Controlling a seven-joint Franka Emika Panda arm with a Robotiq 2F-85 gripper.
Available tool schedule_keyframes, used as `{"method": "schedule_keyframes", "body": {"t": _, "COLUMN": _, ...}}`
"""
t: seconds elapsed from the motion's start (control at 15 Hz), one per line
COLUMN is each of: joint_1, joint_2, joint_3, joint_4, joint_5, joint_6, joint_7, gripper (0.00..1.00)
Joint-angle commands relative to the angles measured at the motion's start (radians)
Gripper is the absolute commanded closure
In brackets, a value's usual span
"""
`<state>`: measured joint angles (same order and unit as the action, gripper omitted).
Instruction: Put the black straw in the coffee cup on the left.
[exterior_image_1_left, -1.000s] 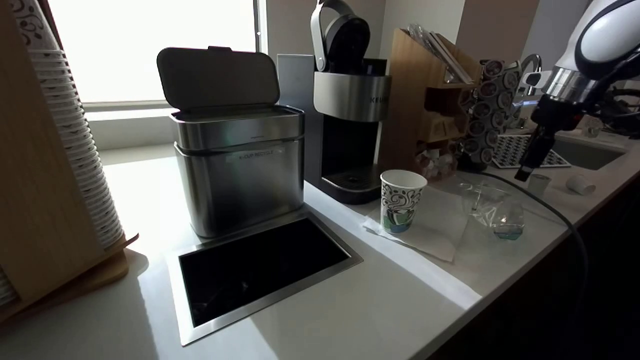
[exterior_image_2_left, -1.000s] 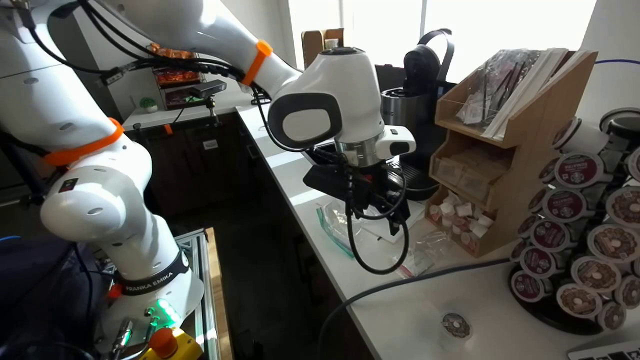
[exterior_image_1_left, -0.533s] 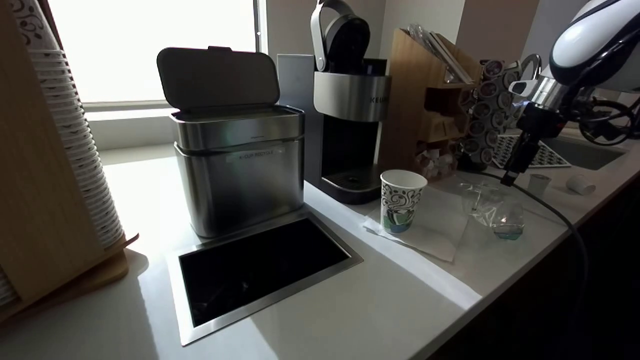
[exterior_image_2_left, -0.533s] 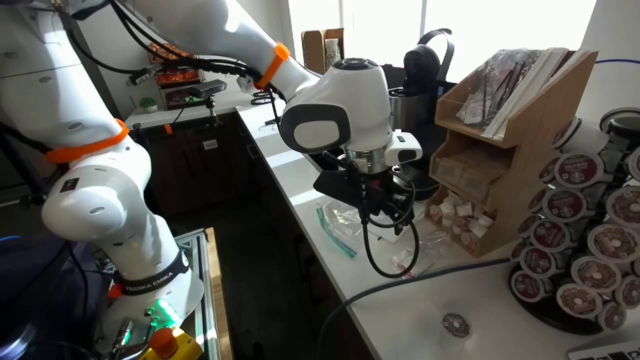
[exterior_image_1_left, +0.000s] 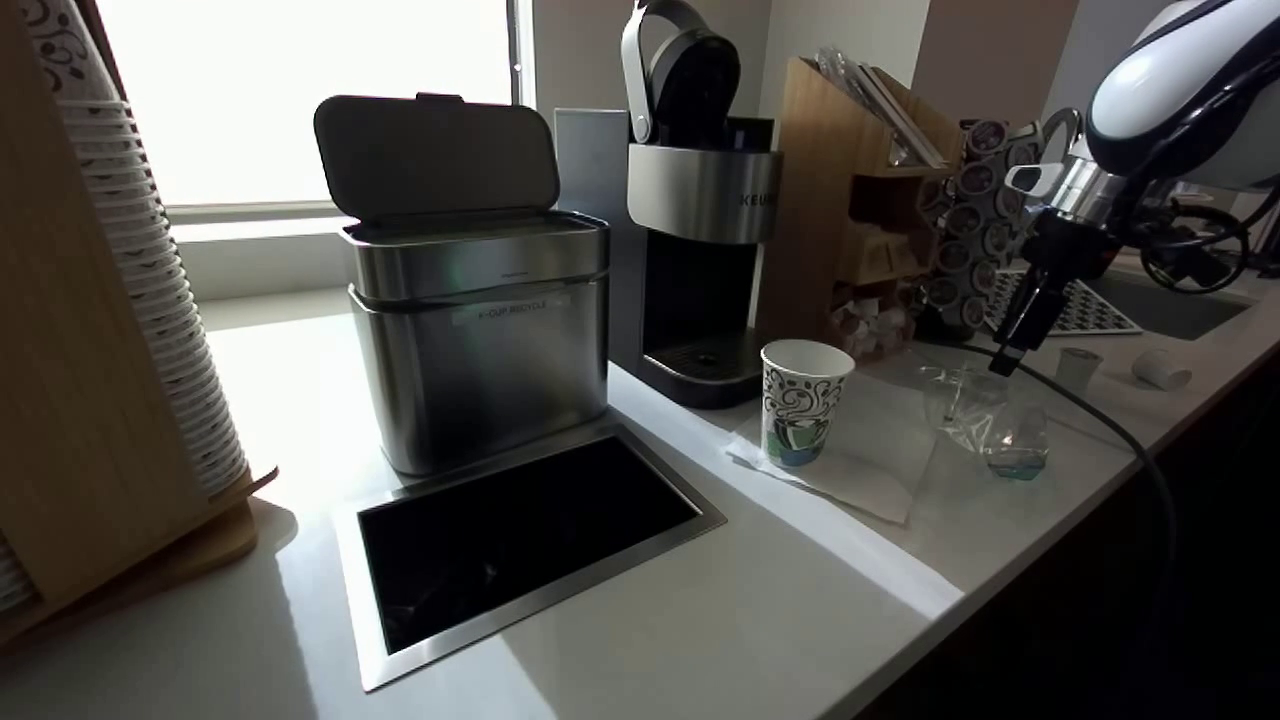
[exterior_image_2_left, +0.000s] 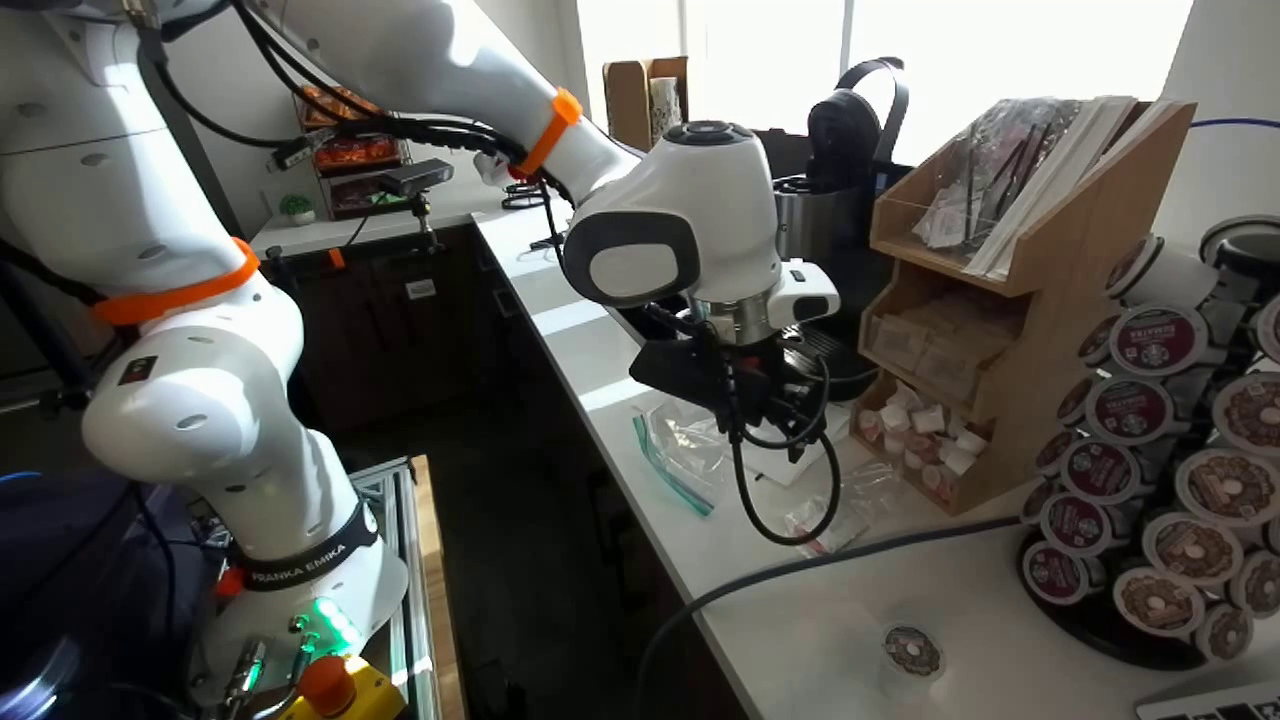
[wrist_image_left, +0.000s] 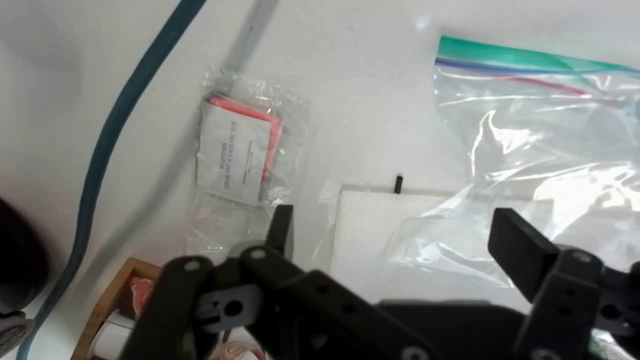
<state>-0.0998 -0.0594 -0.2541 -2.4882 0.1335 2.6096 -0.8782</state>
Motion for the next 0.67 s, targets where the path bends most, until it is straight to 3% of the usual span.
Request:
{"method": "schedule_keyframes", "body": {"t": 0.0, "joint_1": -0.038, "joint_2": -0.016, "joint_3": 0.001, "joint_4": -0.011, "joint_5": 0.004, "joint_6": 0.038, "joint_7": -0.024, "gripper": 0.0}}
{"method": "schedule_keyframes", "body": {"t": 0.27, "joint_1": -0.055, "joint_2": 0.005, "joint_3": -0.005, "joint_4": -0.004, "joint_5": 0.028, "joint_6": 0.038, "joint_7": -0.052, "gripper": 0.0}}
{"method": "schedule_keyframes", "body": {"t": 0.33, "joint_1": -0.058, "joint_2": 0.013, "joint_3": -0.004, "joint_4": -0.003, "joint_5": 0.033, "joint_6": 0.043, "joint_7": -0.059, "gripper": 0.1}}
{"method": "schedule_keyframes", "body": {"t": 0.4, "joint_1": -0.058, "joint_2": 0.021, "joint_3": -0.003, "joint_4": -0.003, "joint_5": 0.044, "joint_6": 0.046, "joint_7": -0.072, "gripper": 0.26}}
{"method": "schedule_keyframes", "body": {"t": 0.6, "joint_1": -0.06, "joint_2": 0.037, "joint_3": 0.002, "joint_4": 0.001, "joint_5": 0.081, "joint_6": 0.053, "joint_7": -0.106, "gripper": 0.5}}
